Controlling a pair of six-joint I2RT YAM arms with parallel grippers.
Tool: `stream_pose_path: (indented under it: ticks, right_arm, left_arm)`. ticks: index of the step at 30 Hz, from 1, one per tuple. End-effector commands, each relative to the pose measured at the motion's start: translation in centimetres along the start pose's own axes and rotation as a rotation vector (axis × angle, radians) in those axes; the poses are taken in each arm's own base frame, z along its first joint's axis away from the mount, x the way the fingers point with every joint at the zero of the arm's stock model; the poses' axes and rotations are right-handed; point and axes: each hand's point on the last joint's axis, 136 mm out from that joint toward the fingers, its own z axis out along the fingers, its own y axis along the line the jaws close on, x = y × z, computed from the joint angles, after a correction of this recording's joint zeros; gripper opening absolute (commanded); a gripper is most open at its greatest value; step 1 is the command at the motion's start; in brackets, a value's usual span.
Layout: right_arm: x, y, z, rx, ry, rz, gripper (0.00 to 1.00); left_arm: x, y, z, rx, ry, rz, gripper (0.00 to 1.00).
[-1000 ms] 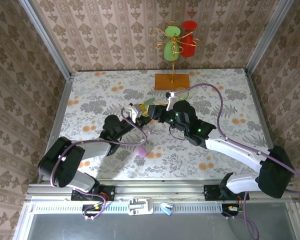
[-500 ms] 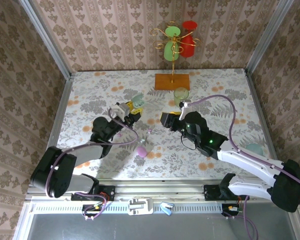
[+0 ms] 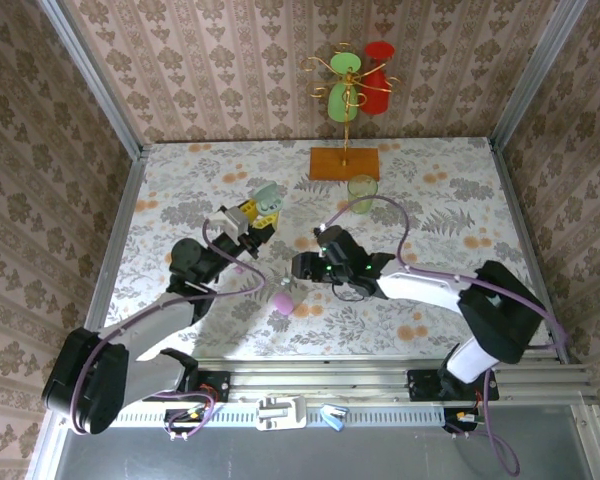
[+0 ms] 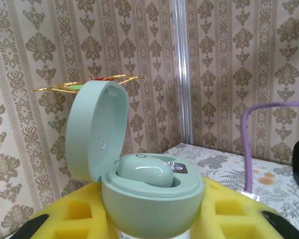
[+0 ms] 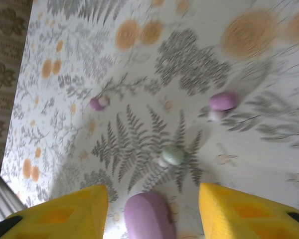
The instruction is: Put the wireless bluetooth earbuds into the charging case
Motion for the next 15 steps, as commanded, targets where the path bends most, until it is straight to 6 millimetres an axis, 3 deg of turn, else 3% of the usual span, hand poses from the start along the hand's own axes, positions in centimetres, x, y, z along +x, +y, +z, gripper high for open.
stream_pose_path:
  ticks: [1, 6, 15]
  right_arm:
    - [2.1, 2.2, 1.7, -0.066, 0.108, 0.069, 0.51]
    - [4.0, 2.7, 4.1, -0.086, 0.173, 0.123, 0.5]
    - [4.8, 0.5, 6.5, -0.012, 0.196, 0.131, 0.48]
  left_arm:
    - [-0.9, 0.0, -0.2, -0.007, -0.005, 0.027, 0.1]
    - [-1.3, 0.0, -0.4, -0.012, -0.001, 0.042, 0.1]
    - [-1.3, -0.2, -0.5, -0.007, 0.0, 0.04, 0.1]
